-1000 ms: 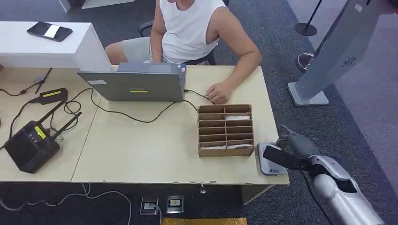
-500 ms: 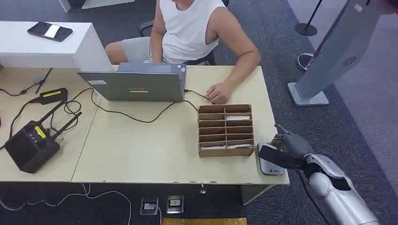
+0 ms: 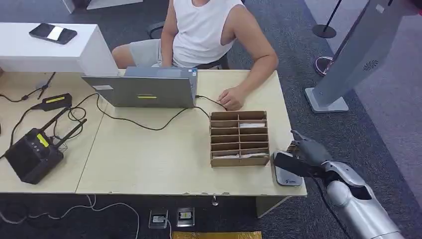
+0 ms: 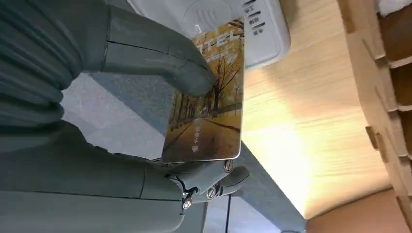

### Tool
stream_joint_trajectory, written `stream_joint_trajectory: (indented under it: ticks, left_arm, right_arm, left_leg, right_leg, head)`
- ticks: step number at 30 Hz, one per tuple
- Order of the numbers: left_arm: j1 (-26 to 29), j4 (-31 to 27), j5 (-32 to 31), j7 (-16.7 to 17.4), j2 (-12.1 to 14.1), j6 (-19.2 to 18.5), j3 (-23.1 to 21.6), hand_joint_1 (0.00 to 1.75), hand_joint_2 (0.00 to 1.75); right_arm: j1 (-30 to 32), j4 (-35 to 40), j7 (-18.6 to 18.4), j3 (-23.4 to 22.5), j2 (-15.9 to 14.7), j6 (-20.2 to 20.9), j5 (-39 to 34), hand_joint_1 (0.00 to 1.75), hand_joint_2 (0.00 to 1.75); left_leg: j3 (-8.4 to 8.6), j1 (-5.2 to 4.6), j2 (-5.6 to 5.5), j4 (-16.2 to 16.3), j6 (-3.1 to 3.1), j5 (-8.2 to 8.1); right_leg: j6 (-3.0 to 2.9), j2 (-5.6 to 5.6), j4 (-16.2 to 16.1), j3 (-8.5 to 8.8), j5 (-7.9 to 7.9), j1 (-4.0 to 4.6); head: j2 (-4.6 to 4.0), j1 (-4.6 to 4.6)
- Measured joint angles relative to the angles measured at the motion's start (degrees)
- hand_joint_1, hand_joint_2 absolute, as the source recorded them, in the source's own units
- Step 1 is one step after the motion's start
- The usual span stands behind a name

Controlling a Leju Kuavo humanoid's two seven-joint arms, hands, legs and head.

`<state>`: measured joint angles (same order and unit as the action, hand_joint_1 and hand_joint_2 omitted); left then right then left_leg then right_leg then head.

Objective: Pass the card to the sensor for recognition and then transmit it.

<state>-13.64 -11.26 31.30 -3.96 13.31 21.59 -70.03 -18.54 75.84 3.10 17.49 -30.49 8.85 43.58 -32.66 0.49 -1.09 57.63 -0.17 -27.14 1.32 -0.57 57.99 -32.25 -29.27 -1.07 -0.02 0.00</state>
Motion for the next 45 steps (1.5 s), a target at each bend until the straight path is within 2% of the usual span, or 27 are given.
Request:
stream_joint_trajectory:
  ticks: [13, 17, 23, 29, 36, 42, 45]
  left_arm:
    - [-0.32, 0.0, -0.15, 0.0, 0.0, 0.09, 0.0, 0.0, 0.0]
    - [-0.5, 0.0, -0.33, 0.0, 0.0, 0.15, 0.0, 0.0, 0.0]
    - [-0.65, 0.0, -0.52, 0.0, 0.0, 0.35, 0.0, 0.0, 0.0]
    - [-1.16, 0.0, -0.48, -0.02, -0.13, 0.55, 0.0, 0.0, 0.0]
    - [-1.53, 0.0, -0.61, -0.09, -0.44, 0.5, 0.0, 0.0, 0.0]
    - [-2.67, 0.0, -1.99, -0.09, -0.57, -0.81, -0.18, 0.0, 0.0]
    - [-3.4, 0.0, -3.21, -0.09, -0.61, -1.79, -0.88, 0.0, 0.0]
  right_arm:
    - [-4.65, -0.02, 1.25, -1.94, -1.38, -0.37, 2.75, 1.75, 1.75]
    - [-8.55, -0.59, 2.56, -3.04, -1.4, -0.9, 3.32, 1.75, 1.75]
    - [-13.38, -1.59, 4.7, -3.47, -1.7, -4.59, 4.72, 1.75, 1.75]
    - [-25.26, -5.91, 9.07, -3.56, -1.31, -10.43, 5.84, 1.75, 1.75]
    - [-39.36, -15.13, 12.46, -1.07, 2.15, -15.15, 6.27, 1.75, 1.75]
    - [-45.59, -22.89, 13.4, 2.14, 6.23, -17.47, 7.43, 1.75, 1.75]
    - [-48.31, -28.11, 14.21, 4.23, 9.02, -20.49, 9.15, 1.75, 1.75]
  left_leg:
    - [-0.04, 0.0, 0.0, 0.0, 0.0, 0.0]
    - [-0.03, 0.0, 0.03, 0.0, 0.0, 0.0]
    - [-0.1, -0.03, 0.02, 0.01, 0.0, 0.0]
    - [-0.14, -0.02, 0.03, 0.01, 0.0, 0.01]
    - [-0.15, 0.0, -0.01, 0.01, -0.01, 0.02]
    - [-0.17, 0.01, -0.06, 0.01, -0.01, 0.02]
    - [-0.18, 0.01, -0.05, 0.01, -0.02, 0.03]
  right_leg:
    - [0.0, 0.0, 0.0, -0.04, 0.0, 0.0]
    - [0.0, 0.03, 0.0, -0.06, 0.0, 0.0]
    - [-0.02, 0.03, 0.02, -0.09, 0.04, -0.03]
    - [-0.01, 0.07, 0.03, -0.09, 0.05, -0.02]
    - [-0.02, 0.01, 0.05, -0.11, 0.05, 0.0]
    - [-0.02, -0.03, 0.05, -0.1, 0.05, 0.02]
    - [-0.02, -0.02, 0.06, -0.11, 0.05, 0.02]
  head:
    - [0.0, -0.02]
    - [0.0, -0.02]
    - [0.0, -0.02]
    - [0.0, -0.02]
    - [0.0, -0.04]
    - [0.0, -0.02]
    - [0.0, 0.0]
